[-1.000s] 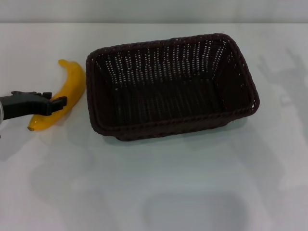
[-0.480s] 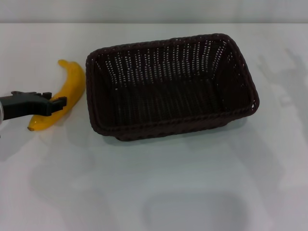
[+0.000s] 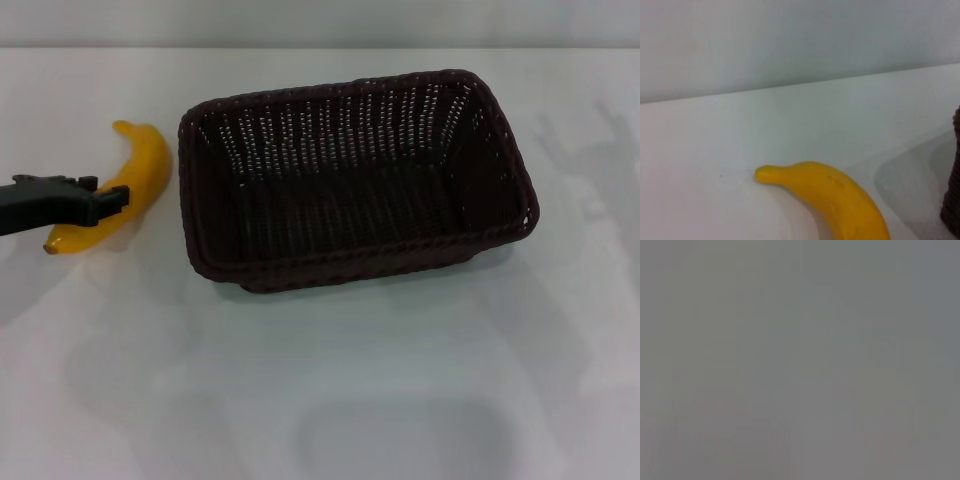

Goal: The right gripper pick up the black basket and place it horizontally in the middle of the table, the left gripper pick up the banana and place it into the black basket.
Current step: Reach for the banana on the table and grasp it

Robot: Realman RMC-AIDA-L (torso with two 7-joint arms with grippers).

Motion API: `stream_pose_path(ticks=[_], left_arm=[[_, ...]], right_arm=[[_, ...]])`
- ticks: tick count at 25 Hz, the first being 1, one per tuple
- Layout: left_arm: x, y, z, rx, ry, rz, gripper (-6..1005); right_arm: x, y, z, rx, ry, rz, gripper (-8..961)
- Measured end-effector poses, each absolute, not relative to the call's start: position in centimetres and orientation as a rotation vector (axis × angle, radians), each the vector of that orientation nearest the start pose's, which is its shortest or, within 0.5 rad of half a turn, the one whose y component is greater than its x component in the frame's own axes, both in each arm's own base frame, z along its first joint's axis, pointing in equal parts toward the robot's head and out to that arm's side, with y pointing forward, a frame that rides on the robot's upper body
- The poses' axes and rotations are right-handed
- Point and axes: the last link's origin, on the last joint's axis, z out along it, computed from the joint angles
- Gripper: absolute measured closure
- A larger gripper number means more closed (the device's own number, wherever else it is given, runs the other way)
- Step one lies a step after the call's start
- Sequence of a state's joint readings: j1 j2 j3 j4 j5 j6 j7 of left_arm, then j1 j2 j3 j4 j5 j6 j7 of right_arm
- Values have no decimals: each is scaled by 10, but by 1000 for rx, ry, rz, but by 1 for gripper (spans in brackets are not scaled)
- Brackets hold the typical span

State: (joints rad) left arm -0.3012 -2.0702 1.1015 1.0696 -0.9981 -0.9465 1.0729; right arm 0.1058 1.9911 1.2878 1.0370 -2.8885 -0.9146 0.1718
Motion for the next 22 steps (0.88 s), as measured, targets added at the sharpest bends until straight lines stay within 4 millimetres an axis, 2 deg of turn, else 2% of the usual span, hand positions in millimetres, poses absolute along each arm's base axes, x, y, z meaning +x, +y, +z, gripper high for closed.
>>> stream_pose_path(ticks=[13,22], left_arm=[[-304,363,46,-2150,-986,-200,589],[-303,364,46,-2155,-982,-201,735]], right_arm=[[227,334,60,-1545,283,1024,157],[227,334,60,-1545,280,1025,158]])
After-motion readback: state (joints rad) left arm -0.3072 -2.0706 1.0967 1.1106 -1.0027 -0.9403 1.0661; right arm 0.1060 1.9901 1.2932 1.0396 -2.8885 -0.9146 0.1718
